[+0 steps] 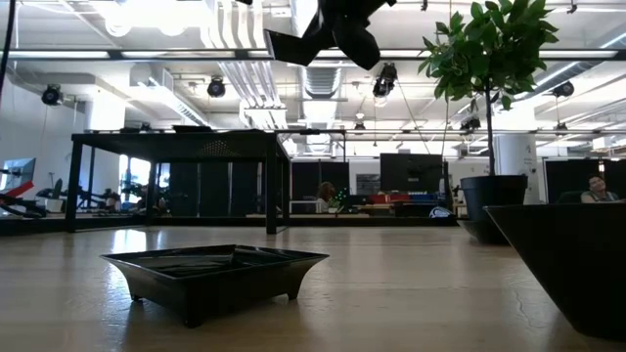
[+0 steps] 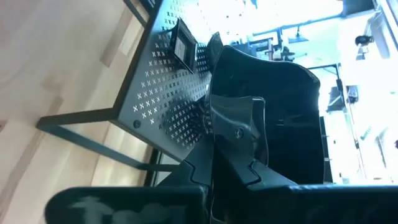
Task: Pick & Place Mini shaped plates
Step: Stack the distorted square plate on top of the stacked distorted square plate on the shelf
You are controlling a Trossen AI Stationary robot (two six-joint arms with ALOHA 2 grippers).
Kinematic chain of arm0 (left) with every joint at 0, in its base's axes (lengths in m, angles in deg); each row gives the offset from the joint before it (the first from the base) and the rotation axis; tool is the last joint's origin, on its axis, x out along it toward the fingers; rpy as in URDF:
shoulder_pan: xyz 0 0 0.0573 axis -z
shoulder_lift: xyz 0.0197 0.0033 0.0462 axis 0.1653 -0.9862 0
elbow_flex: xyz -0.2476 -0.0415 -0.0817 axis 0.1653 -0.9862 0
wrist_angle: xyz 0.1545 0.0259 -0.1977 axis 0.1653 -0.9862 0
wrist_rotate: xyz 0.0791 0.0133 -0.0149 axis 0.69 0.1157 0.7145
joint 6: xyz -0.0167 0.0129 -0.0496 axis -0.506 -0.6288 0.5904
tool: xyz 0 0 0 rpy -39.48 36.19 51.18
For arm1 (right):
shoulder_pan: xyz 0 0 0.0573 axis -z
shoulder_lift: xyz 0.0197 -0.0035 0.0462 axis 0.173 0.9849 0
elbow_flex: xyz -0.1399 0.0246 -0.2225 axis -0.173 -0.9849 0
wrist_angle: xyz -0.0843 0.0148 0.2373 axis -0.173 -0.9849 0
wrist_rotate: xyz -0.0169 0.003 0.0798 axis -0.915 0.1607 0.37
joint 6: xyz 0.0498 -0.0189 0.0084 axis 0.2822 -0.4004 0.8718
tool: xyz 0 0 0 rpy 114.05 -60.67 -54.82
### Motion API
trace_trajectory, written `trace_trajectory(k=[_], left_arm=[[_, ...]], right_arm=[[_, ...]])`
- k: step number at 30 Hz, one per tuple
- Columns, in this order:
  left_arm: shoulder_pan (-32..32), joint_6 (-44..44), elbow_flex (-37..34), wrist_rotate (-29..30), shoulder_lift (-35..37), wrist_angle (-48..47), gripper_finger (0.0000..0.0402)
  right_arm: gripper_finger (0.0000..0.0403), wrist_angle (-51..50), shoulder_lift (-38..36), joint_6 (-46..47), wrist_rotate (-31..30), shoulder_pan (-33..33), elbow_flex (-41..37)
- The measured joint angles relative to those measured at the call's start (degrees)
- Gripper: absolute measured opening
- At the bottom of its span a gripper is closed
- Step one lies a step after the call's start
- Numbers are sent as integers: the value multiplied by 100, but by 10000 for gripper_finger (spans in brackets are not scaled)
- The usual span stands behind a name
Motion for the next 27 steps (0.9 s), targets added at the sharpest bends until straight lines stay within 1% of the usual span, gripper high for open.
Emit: trace_trajectory(k=[10,12,15,18,27], left_arm=[[-493,159,-9,-11,-152,5,84],[-555,249,-9,-143,-152,7,84],[-619,328,-36,-352,-152,23,84],[-682,353,-83,-376,-154,18,84],[-736,388,-83,-425,-156,149,84]], right_arm=[[8,9,1,-15,-2,-66,0],[8,13,4,-11,-8,-87,0],[8,19,4,-10,-144,-118,0],[8,22,4,1,-235,-139,0],[8,44,4,3,-258,-203,-2]])
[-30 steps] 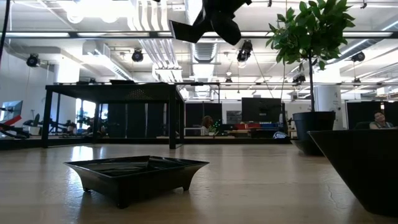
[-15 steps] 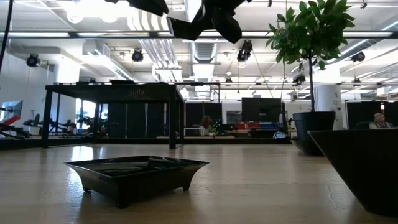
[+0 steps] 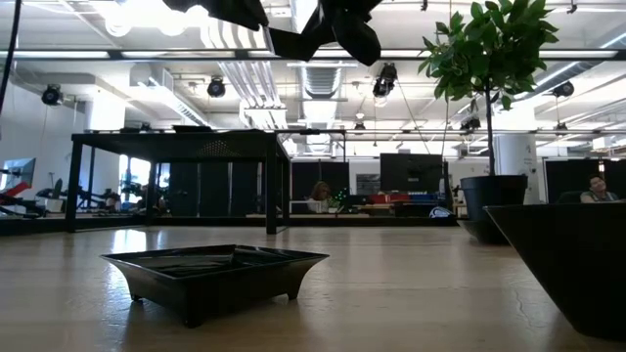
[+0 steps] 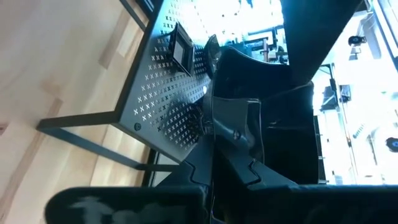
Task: Pick & Place Mini shaped plates
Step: Stack the distorted square plate on top of the stacked distorted square plate on the shelf
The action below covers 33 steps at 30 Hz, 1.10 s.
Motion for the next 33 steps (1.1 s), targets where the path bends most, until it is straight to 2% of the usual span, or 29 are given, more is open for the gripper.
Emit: trace_trajectory(k=[7,33], left_arm=[[-2,65,0,-509,0,2,84],[-227,79,2,-298,7,496,84]], right_arm=[[9,9,0,5,2,-31,-2],[8,192,0,-153,4,-46,-2]])
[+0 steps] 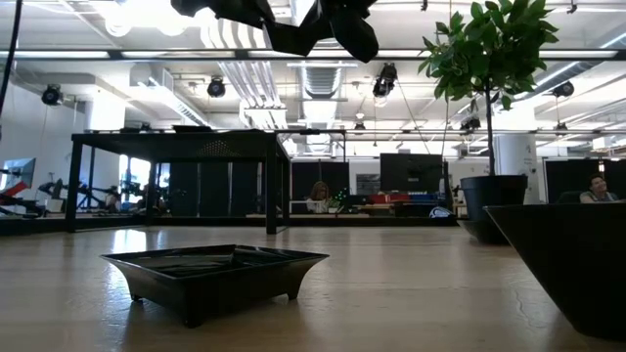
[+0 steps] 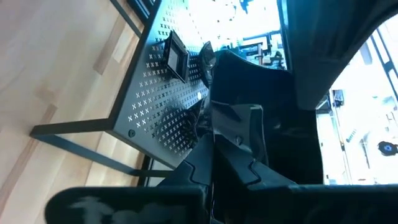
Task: Pick & Place Mini shaped plates
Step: Stack the distorted square plate on top of the stacked distorted square plate on the shelf
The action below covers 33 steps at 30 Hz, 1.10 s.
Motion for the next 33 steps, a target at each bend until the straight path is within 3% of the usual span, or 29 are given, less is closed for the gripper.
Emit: trace_trajectory(k=[10,18,33], left_arm=[[-7,-170,2,-17,-79,-22,77],[-7,-375,2,-26,-79,-20,6],[-7,-415,2,-47,-79,-26,0]], right_arm=[[8,110,0,-64,4,0,0],[8,114,0,-63,17,-2,0],[8,104,0,-40,15,0,0]])
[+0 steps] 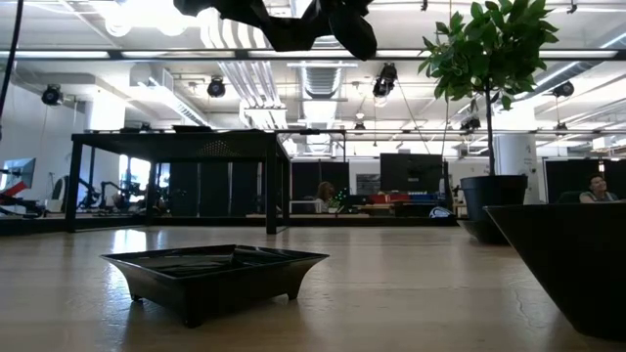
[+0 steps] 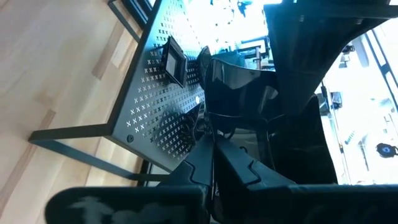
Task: Pick & Place Mini shaped plates
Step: Stack the distorted square plate on top of the stacked distorted square plate on the shelf
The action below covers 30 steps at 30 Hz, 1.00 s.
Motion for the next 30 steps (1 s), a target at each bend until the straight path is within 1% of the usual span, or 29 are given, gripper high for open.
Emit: trace_trajectory(k=[26,30], left_arm=[[2,-1,0,-5,0,0,0],[2,0,0,-5,0,0,0]], right_arm=[[9,0,0,1,-7,2,0],[9,0,0,131,-15,0,0]])
